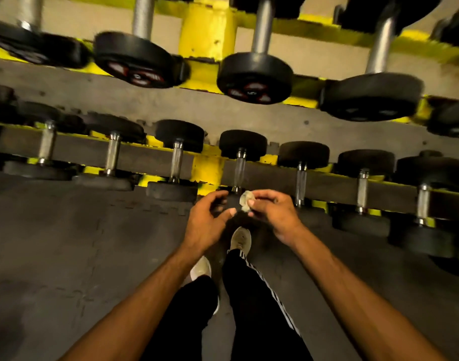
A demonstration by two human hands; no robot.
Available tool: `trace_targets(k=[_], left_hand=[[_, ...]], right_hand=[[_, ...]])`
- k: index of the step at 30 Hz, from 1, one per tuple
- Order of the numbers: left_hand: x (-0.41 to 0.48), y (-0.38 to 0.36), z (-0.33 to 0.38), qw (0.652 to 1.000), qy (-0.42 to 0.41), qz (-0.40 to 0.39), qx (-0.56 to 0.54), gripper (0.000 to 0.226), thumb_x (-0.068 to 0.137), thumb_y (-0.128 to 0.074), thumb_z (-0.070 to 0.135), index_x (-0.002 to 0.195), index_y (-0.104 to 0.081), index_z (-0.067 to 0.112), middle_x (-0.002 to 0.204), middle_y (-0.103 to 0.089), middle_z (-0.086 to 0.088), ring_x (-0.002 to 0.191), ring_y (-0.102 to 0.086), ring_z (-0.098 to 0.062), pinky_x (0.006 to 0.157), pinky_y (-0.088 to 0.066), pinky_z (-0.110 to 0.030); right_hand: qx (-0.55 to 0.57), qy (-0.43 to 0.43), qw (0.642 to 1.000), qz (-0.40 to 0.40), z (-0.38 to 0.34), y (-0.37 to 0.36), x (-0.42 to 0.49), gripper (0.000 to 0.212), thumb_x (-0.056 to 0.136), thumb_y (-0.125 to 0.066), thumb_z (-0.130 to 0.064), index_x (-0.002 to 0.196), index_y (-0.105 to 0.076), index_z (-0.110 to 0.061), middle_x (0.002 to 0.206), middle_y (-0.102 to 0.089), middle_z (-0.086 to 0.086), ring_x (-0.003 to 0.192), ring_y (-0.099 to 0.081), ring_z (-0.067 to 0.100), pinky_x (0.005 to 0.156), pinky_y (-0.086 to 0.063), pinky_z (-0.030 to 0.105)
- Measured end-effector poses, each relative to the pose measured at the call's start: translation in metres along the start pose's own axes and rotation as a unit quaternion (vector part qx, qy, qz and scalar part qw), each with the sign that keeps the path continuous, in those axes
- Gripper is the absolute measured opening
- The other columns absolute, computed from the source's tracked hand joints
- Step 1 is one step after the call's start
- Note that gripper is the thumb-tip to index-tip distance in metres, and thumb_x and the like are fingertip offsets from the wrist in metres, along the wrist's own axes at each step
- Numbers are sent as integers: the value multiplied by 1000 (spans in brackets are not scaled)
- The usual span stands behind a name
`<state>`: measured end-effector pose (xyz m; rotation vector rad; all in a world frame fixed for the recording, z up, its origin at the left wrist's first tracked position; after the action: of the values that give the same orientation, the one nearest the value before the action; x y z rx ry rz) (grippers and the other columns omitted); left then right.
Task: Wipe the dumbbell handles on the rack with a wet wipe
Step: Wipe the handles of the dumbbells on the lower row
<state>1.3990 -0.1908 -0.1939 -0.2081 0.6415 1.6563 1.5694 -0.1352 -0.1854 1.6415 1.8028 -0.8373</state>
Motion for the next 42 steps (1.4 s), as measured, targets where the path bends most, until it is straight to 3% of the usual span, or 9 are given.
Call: trace_targets(k=[4, 9, 15, 22, 27, 30, 33, 37, 42], left_hand=[[-54, 28, 33, 997, -12, -75, 17, 59, 79, -84, 8, 132, -64, 21, 116, -70, 5, 108, -66, -4, 93, -53, -18], [-122, 55, 65, 987, -65, -142, 38, 54, 72, -89, 10, 115, -68, 35, 108, -72, 16, 104, -68, 0, 95, -54, -27], [-184, 70, 99, 981, -121, -149, 39, 27, 80, -84, 11, 105, -79, 20, 96, -78, 7, 93, -73, -7, 86, -58, -30], [-214, 69, 137, 963, -194, -169, 82, 33, 81, -83, 13, 112, -76, 11, 103, -76, 1, 95, -72, -6, 85, -60, -27], [-217, 58, 150, 965, -217, -108, 101, 17, 85, -80, 19, 102, -79, 16, 91, -76, 8, 85, -71, -2, 77, -61, -26], [-219, 47, 154, 977, -186, -79, 68, 14, 86, -79, 16, 100, -78, 16, 88, -75, 7, 81, -71, 0, 69, -59, -19], [-224, 26, 160, 982, -164, -91, 23, 15, 85, -78, 14, 101, -78, 13, 91, -77, 1, 85, -74, -10, 73, -61, -24], [-233, -11, 177, 980, -149, -133, -20, 14, 87, -76, 12, 100, -78, 17, 96, -78, -2, 93, -74, -14, 85, -61, -34], [-236, -47, 182, 971, -174, -157, 36, 20, 93, -69, 6, 107, -76, 19, 98, -74, 10, 97, -69, -1, 85, -56, -20]], right_hand=[[14, -15, 1000, -20, -1, -5, -83, 16, 89, -64, 6, 98, -70, -6, 84, -75, 8, 75, -71, 19, 73, -60, 29], [42, 8, 999, -33, 7, -26, -176, 15, 90, -63, 4, 97, -69, -8, 85, -75, 9, 74, -71, 18, 65, -59, 27], [91, 35, 994, 39, 12, -36, -250, 16, 84, -71, 4, 99, -68, 1, 86, -74, 16, 68, -70, 19, 57, -56, 23], [129, 76, 987, 55, 0, -25, -287, 11, 79, -74, 3, 88, -72, -3, 84, -75, 15, 74, -71, 21, 64, -56, 27], [92, 119, 988, 33, -7, -11, -290, 16, 84, -72, 1, 100, -74, -3, 97, -75, 15, 92, -73, 28, 76, -58, 31], [26, 192, 981, -5, -15, 0, -297, 30, 84, -69, 6, 113, -71, -3, 106, -74, 11, 100, -71, 20, 84, -58, 29], [-81, 271, 959, 37, -18, 17, -302, 39, 80, -75, 4, 116, -70, -7, 106, -74, 5, 94, -71, 7, 79, -57, 22], [-121, 305, 938, 112, -18, 56, -294, 33, 78, -81, -8, 110, -74, -14, 100, -75, -1, 93, -72, 10, 82, -61, 34], [-149, 317, 932, 94, -22, 109, -295, 23, 81, -80, -16, 104, -77, -15, 94, -76, -5, 91, -71, 8, 83, -60, 33]])
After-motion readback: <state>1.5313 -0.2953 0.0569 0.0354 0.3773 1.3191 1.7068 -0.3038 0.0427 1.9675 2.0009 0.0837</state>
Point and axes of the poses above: each hand's wrist, its own x-axis towards the middle knuckle, its own y-axis out of the back of the hand, z = x × y, the point moved 2 cm from there along x, towards the middle knuckle
